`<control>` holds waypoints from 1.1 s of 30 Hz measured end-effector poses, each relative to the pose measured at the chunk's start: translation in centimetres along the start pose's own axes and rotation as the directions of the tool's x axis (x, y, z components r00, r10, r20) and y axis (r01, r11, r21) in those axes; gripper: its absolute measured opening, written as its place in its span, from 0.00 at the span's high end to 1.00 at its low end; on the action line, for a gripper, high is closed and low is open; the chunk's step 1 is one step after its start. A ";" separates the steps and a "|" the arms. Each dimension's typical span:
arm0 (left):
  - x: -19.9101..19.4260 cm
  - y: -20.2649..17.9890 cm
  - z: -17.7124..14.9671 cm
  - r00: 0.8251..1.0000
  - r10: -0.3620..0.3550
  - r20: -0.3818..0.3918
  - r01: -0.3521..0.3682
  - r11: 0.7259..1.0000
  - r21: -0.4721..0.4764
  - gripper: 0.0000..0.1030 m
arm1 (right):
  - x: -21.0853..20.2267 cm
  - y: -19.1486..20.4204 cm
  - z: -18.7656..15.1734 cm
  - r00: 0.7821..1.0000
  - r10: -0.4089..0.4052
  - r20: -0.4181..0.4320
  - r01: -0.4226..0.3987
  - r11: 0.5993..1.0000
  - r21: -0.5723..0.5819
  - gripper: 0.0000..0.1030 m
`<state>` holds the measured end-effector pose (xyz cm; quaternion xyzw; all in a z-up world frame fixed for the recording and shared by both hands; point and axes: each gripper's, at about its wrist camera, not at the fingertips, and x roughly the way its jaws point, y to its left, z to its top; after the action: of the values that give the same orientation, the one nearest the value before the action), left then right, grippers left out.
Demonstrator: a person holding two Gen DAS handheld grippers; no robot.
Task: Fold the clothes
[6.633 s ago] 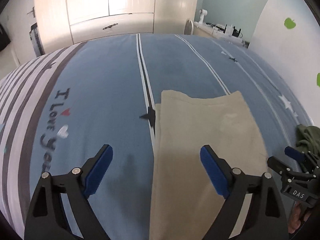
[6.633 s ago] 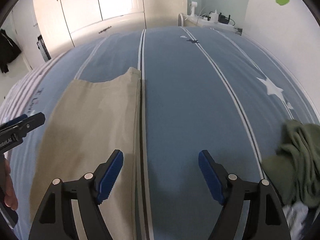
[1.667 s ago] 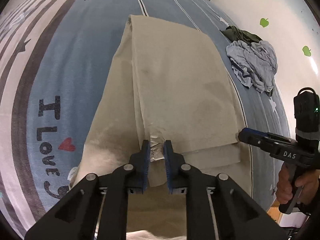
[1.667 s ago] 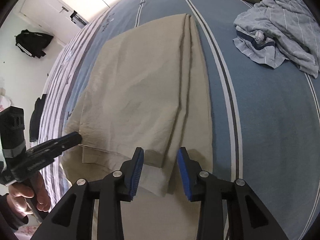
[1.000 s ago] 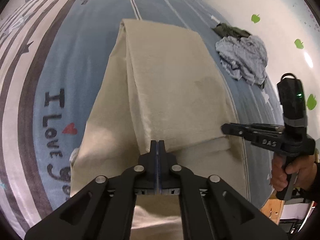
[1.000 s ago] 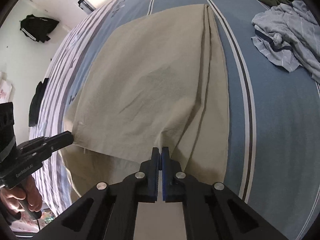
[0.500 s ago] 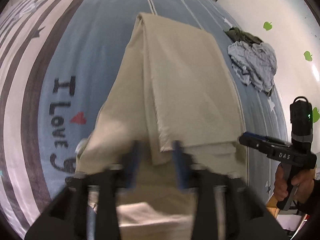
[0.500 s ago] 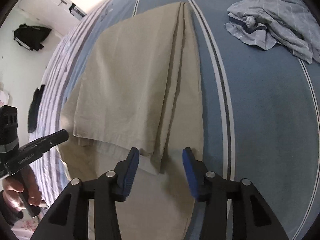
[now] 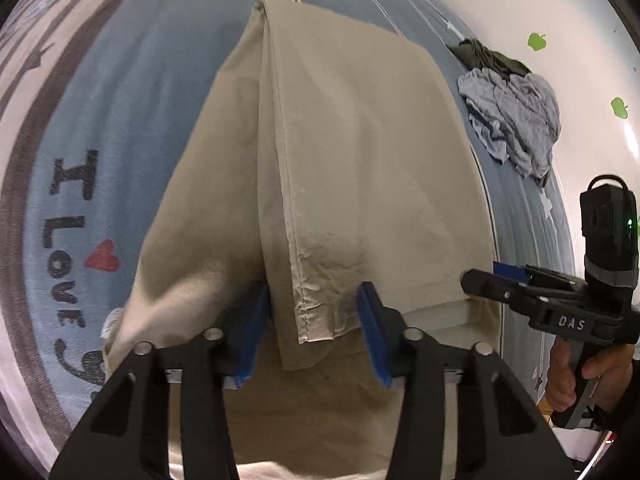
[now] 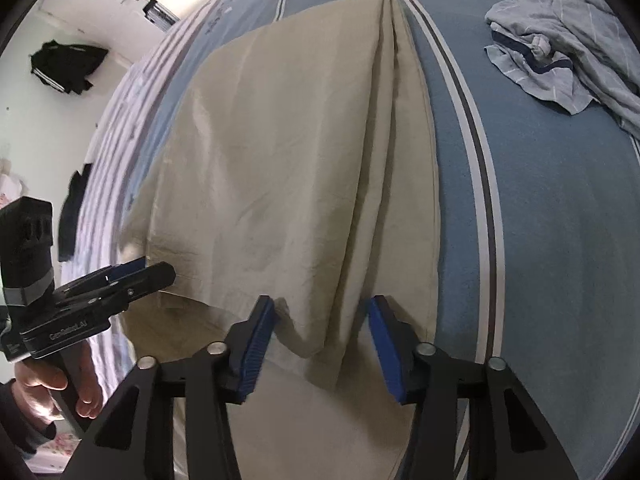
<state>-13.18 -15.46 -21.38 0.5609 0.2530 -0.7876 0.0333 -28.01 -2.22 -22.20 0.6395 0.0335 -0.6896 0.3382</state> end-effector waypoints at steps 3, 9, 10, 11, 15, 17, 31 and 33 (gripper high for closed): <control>0.3 -0.1 0.0 1.000 0.005 0.001 -0.005 1.000 0.009 0.60 | 0.9 0.9 0.8 1.000 -0.010 -0.001 0.010 1.000 0.008 0.70; 0.8 -0.5 0.1 1.000 0.026 -0.001 -0.026 0.999 0.030 0.62 | 1.6 2.3 0.4 0.998 -0.062 0.006 0.062 0.998 -0.029 0.78; 0.9 -0.6 0.1 0.999 0.034 0.000 -0.034 0.999 0.040 0.66 | 1.9 2.7 0.4 0.997 -0.076 0.008 0.076 0.996 -0.042 0.81; 1.0 -0.8 0.1 0.999 0.042 0.002 -0.042 0.998 0.050 0.71 | 2.0 3.1 0.3 0.996 -0.087 0.013 0.087 0.995 -0.058 0.82; 1.1 -1.5 0.1 0.999 0.054 0.009 -0.054 0.994 0.094 0.89 | 2.2 4.7 -0.3 0.991 -0.127 0.045 0.132 0.986 -0.104 0.92; 1.0 -2.1 0.1 0.998 0.062 0.022 -0.064 0.990 0.123 0.94 | 2.3 4.9 -0.5 0.989 -0.139 0.056 0.144 0.984 -0.104 0.94; -3.6 -3.3 -3.5 0.994 0.079 0.072 -0.089 0.984 0.157 0.97 | 0.2 7.4 -4.7 0.975 -0.182 0.124 0.195 0.976 -0.094 0.97; -4.0 -3.5 -4.0 0.994 0.078 0.070 -0.089 0.984 0.157 0.97 | 0.0 8.0 -5.7 0.974 -0.187 0.126 0.199 0.975 -0.095 0.97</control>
<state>-9.39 -11.54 -17.49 0.5464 0.1641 -0.8207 0.0293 -19.04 -5.65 -20.15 0.5729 0.1128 -0.7525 0.3047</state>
